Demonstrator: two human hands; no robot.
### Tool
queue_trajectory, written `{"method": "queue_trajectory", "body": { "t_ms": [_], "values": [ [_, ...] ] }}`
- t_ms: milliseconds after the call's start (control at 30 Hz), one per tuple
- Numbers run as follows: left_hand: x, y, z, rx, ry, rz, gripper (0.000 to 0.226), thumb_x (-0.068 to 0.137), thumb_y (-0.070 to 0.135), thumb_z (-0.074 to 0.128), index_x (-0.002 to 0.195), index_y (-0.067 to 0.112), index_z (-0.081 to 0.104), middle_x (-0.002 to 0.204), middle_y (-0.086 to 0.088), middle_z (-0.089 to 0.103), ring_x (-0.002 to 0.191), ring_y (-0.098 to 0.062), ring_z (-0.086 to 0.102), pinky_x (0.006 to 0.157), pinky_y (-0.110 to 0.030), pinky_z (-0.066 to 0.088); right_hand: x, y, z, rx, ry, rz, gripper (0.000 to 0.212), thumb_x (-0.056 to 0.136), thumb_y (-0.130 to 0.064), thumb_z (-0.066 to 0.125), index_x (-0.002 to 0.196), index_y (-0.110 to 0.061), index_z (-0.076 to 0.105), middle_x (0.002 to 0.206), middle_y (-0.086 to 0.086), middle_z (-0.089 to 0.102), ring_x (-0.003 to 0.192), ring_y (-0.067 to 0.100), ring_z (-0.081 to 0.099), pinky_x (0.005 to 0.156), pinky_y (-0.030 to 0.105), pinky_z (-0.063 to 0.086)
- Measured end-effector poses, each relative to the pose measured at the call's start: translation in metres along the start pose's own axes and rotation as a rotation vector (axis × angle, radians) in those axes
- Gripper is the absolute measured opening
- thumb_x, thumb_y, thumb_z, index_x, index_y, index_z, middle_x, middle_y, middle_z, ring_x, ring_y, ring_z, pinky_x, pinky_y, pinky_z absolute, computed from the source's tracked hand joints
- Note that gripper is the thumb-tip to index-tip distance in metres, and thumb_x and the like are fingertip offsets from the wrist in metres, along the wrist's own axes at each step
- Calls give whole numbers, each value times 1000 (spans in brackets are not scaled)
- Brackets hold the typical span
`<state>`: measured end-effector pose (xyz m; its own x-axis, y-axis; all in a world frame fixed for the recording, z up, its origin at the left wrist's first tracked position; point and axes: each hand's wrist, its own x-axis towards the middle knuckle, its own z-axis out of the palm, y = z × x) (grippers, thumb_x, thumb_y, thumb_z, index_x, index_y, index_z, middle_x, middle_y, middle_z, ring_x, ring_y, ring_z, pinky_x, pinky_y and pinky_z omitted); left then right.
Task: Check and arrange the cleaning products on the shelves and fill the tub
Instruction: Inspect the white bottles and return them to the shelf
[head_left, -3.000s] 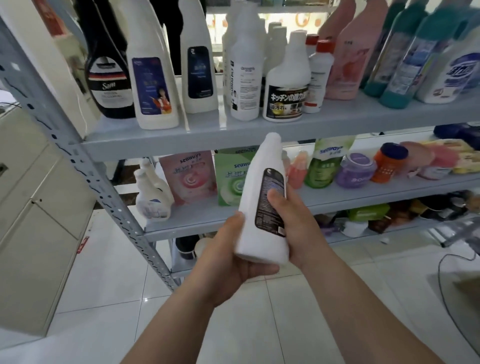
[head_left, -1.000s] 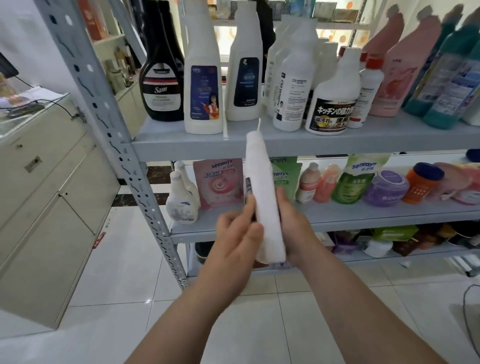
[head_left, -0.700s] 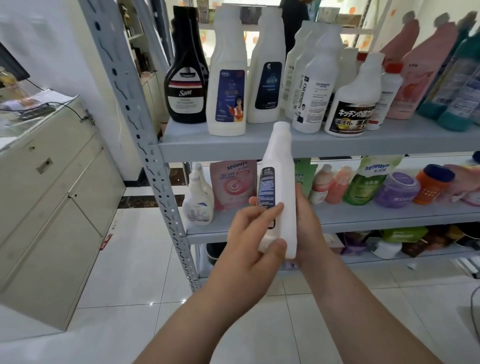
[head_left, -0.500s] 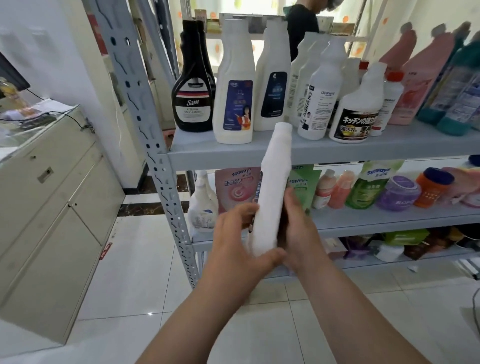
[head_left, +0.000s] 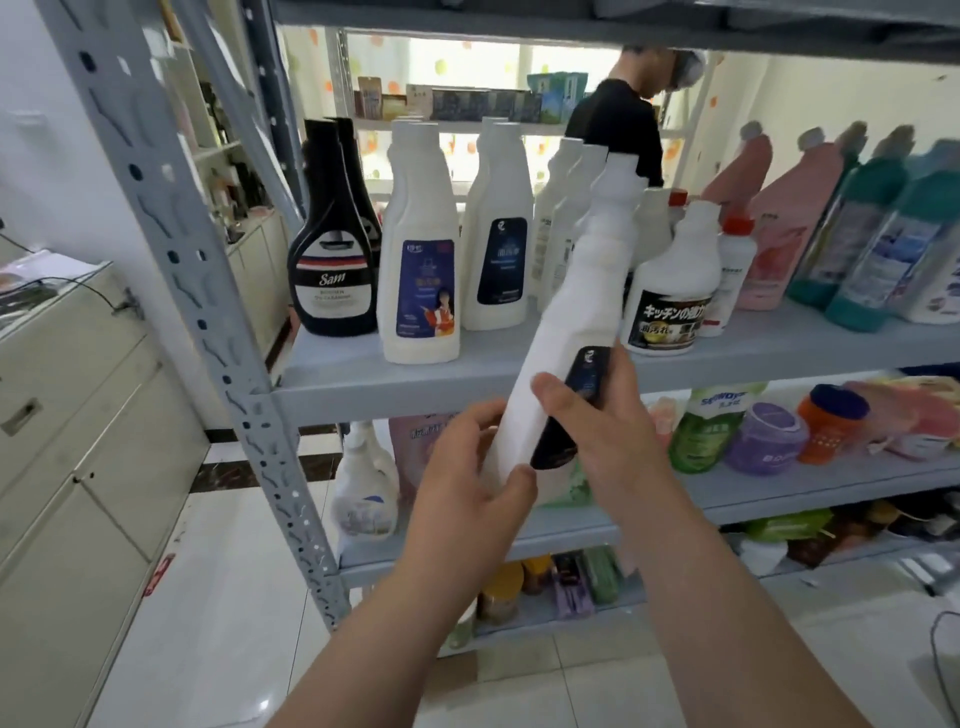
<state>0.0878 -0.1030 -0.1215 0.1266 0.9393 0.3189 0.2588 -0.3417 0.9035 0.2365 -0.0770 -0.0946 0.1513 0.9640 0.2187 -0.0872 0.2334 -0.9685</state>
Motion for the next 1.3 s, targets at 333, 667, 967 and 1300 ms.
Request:
{"method": "queue_trajectory", "body": {
  "t_ms": [333,667,967,1300],
  "values": [
    [119,36,21,295,70,236,34,105,28,44,137,22,54,128,6,58,108,0,51,98,-21,47,71,-18,-42,-223,226,-273,60,86,-24,81,135,-30,45,96,-39,64,92,-16,61,69,1,44],
    [230,45,39,514,226,25,90,98,14,58,162,19,-5,167,-5,1,150,-27,24,118,-42,32,104,-14,-53,-500,340,-489,80,73,-47,87,135,-23,42,115,-15,58,98,-3,58,75,2,44],
    [239,25,51,486,291,79,89,96,17,61,161,27,1,159,-9,20,147,-33,19,117,-52,29,132,-11,-49,-626,484,-526,82,68,-67,79,125,-22,40,112,-4,59,104,25,61,89,58,53],
    [226,5,50,314,207,-10,96,92,24,70,159,30,1,156,-3,39,137,-24,46,109,-43,44,138,-2,-51,-724,619,-537,101,73,-70,75,139,-1,43,132,13,53,123,31,46,107,52,41]
  ]
}}
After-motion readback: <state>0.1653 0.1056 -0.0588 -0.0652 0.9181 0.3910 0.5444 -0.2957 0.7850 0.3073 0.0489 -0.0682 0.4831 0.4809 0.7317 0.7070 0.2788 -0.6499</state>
